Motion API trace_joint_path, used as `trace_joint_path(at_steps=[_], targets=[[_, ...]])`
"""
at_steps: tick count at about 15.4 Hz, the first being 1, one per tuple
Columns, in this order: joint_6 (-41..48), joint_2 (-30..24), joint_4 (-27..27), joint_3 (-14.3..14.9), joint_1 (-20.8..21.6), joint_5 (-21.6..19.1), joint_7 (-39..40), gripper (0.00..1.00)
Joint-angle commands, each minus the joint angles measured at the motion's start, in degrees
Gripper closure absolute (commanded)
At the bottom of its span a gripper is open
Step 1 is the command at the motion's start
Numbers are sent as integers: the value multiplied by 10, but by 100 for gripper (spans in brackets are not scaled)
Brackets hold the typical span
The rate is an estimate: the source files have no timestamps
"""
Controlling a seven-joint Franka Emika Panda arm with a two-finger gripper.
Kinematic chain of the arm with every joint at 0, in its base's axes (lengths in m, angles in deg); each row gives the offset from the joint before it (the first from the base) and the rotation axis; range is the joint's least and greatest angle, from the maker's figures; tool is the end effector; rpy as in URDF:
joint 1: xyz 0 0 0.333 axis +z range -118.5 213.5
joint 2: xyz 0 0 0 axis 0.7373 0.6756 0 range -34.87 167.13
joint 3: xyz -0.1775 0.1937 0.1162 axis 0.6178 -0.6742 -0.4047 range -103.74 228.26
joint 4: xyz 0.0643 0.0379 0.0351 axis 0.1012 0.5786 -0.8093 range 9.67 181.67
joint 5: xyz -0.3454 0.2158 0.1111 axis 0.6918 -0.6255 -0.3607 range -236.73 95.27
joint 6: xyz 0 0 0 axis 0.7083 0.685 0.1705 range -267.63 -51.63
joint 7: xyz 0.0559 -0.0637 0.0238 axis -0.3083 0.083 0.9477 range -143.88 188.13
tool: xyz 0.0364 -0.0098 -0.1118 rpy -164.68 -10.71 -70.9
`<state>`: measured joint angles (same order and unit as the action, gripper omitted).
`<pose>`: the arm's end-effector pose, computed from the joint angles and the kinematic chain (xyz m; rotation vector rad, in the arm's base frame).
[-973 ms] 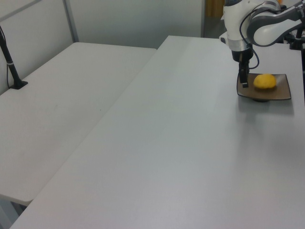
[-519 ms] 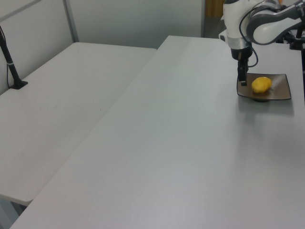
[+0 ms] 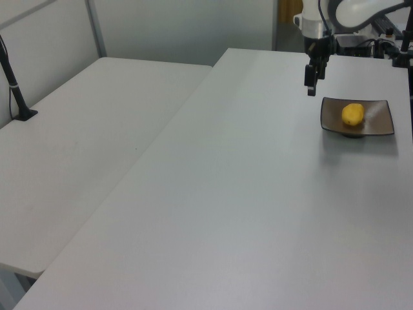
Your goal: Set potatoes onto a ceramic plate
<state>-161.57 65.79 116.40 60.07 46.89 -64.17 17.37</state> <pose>0.5828 0.0066 0.4342 3.0322 -0.0256 -0.0293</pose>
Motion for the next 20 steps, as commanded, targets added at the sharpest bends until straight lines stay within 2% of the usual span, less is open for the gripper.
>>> trace_joint_path(at_steps=[1,4,7,11,18,20], targets=[[42,-6,-52,12,9,-35,-10,0],[53,-6,-84,44,12,-82,4,0],[106,-4,-116,59,19,-95,45,0],[110,0,-118,58,37,-91,45,0],[108,0,-112,48,39,-71,45,0],[105,0,-108,37,39,-49,41,0]])
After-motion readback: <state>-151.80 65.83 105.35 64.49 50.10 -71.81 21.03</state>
